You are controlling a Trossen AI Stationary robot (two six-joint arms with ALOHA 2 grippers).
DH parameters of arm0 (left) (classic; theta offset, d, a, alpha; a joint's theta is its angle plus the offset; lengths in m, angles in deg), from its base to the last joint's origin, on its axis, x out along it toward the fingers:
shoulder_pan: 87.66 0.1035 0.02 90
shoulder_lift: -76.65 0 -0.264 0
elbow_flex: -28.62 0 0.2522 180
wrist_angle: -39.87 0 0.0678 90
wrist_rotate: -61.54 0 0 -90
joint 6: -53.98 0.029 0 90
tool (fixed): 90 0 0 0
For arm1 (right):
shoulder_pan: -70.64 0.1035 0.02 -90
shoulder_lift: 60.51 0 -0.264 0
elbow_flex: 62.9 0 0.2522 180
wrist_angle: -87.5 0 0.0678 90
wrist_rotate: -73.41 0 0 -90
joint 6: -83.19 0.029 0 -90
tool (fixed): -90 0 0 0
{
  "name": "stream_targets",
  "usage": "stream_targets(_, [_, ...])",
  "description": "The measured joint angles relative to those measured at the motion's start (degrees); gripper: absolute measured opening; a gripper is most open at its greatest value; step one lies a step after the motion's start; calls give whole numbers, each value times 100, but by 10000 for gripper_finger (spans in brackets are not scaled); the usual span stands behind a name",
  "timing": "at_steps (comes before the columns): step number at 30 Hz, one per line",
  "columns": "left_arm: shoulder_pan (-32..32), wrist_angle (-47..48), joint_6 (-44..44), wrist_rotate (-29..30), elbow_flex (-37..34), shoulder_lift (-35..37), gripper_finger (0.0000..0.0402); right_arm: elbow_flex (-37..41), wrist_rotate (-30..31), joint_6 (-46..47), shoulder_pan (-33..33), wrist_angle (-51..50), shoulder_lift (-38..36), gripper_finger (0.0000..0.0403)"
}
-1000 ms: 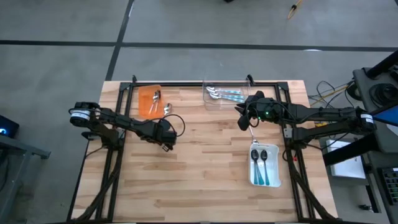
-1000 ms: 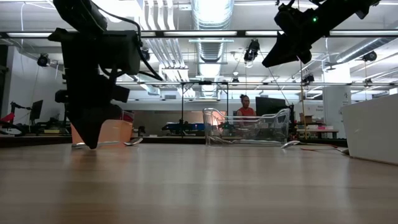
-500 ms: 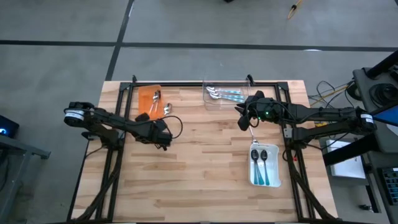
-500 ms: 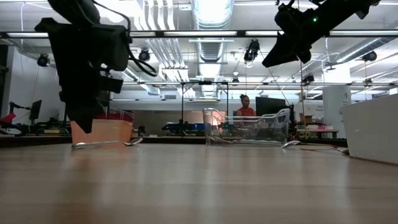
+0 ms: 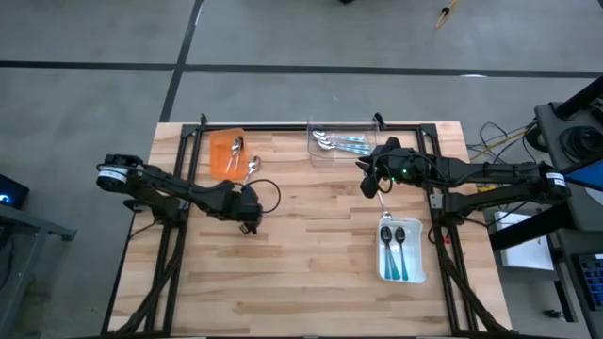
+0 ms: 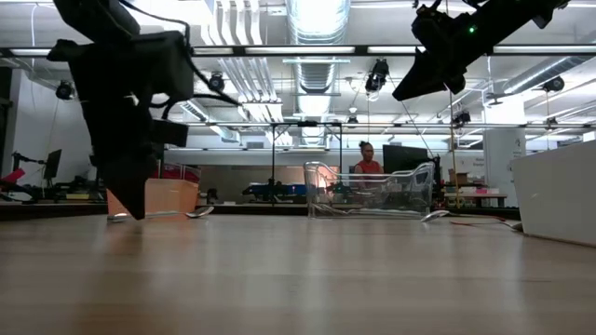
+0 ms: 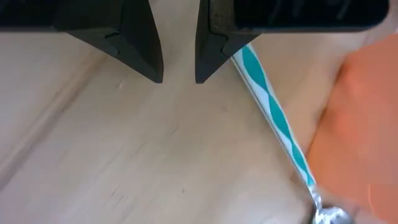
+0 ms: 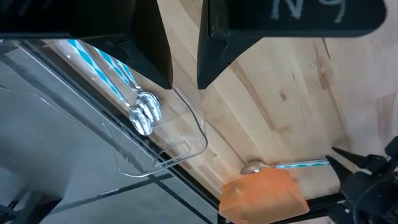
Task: Sort silverware by color (type)
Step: Put the blue patterned spoon into the transparent bin
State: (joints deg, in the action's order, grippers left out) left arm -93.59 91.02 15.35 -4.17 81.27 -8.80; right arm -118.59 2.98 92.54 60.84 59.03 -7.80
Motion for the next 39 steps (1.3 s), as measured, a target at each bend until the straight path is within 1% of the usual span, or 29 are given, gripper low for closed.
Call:
stream_targets(3, [-5, 456, -1, 21, 177, 28, 75, 0, 0, -2, 0, -1, 0, 66])
stream_targets(6, [-5, 930, -14, 381, 234, 175, 75, 0, 0, -19, 0, -1, 0, 66])
stream_targets(9, [-3, 1079, -16, 744, 69, 331, 75, 0, 0, -106, 0, -1, 0, 66])
stream_targets(12, [-5, 1104, 50, 915, -96, 407, 75, 0, 0, -185, 0, -1, 0, 66])
stream_targets(15, [-5, 950, 56, 923, -363, 396, 75, 0, 0, -251, 0, -1, 0, 66])
stream_targets(20, [-5, 298, 49, 925, -682, 362, 75, 0, 0, -327, 0, -1, 0, 66])
stream_targets(24, [-5, 6, 2, 565, -677, 335, 75, 0, 0, -307, 0, -2, 0, 66])
stream_targets(28, [-48, -135, -34, 319, -500, 335, 75, 0, 0, -302, 0, -1, 0, 66])
stream_targets(34, [-53, -35, 114, 337, -182, 346, 75, 0, -1, -302, 2, -1, 0, 66])
stream_targets(36, [-55, 72, 183, 420, -199, 346, 75, 0, 0, -299, 0, -1, 0, 66])
stream_targets(39, [-51, -23, 188, 649, -362, 334, 75, 0, 0, -298, 1, -1, 0, 66])
